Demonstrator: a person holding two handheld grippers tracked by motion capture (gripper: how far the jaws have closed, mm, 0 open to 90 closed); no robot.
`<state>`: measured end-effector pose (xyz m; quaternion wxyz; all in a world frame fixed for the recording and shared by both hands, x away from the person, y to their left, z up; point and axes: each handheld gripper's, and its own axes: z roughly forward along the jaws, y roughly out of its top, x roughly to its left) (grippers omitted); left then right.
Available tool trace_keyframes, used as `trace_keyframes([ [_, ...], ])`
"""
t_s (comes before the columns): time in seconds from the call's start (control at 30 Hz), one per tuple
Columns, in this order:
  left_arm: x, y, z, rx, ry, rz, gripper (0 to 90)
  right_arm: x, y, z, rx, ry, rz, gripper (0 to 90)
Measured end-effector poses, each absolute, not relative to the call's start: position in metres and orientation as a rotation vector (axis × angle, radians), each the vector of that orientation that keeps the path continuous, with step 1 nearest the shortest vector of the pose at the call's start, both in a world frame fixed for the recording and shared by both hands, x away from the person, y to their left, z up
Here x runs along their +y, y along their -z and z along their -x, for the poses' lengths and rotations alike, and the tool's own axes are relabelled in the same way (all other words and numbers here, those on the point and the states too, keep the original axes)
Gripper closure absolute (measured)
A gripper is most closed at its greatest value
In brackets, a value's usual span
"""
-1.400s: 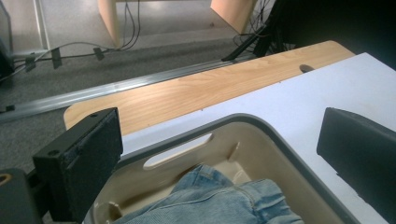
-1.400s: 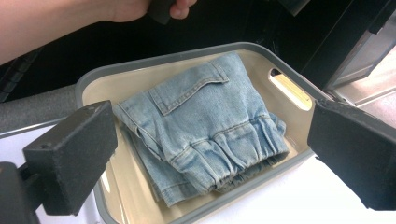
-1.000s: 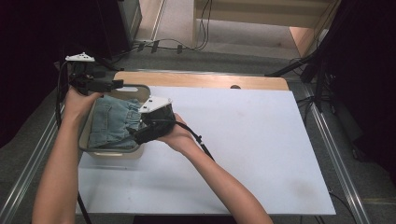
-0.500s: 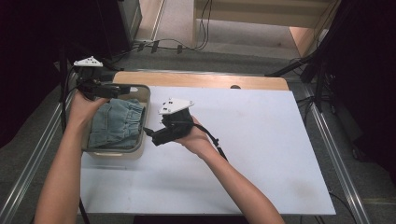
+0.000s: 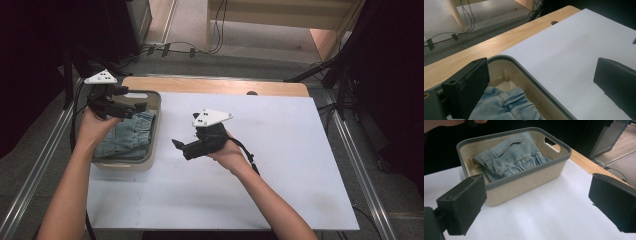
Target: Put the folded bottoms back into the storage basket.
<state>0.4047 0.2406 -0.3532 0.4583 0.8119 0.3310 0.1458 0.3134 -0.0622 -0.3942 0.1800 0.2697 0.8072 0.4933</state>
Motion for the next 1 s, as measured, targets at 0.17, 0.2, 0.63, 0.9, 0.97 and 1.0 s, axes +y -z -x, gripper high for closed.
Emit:
trace_keyframes([
  [0.17,0.231,0.354,-0.39,0.774,-0.352,-2.0,1.0,-0.077,0.398,-0.307,2.274,-1.405,-0.771,0.5],
  [0.2,0.229,0.355,-0.389,0.766,-0.349,-2.009,1.0,-0.08,0.399,-0.306,2.274,-1.404,-0.775,0.5],
  [0.63,0.201,0.368,-0.347,0.668,-0.352,-2.007,1.0,-0.124,0.403,-0.285,2.229,-1.404,-0.786,0.5],
  [0.9,0.19,0.38,-0.327,0.637,-0.363,-1.993,1.0,-0.154,0.406,-0.271,2.191,-1.413,-0.816,0.5],
  [0.97,0.189,0.385,-0.325,0.635,-0.361,-1.988,1.0,-0.16,0.407,-0.268,2.189,-1.396,-0.815,0.5],
  [1.0,0.189,0.386,-0.324,0.634,-0.357,-1.991,1.0,-0.165,0.408,-0.266,2.181,-1.402,-0.82,0.5],
])
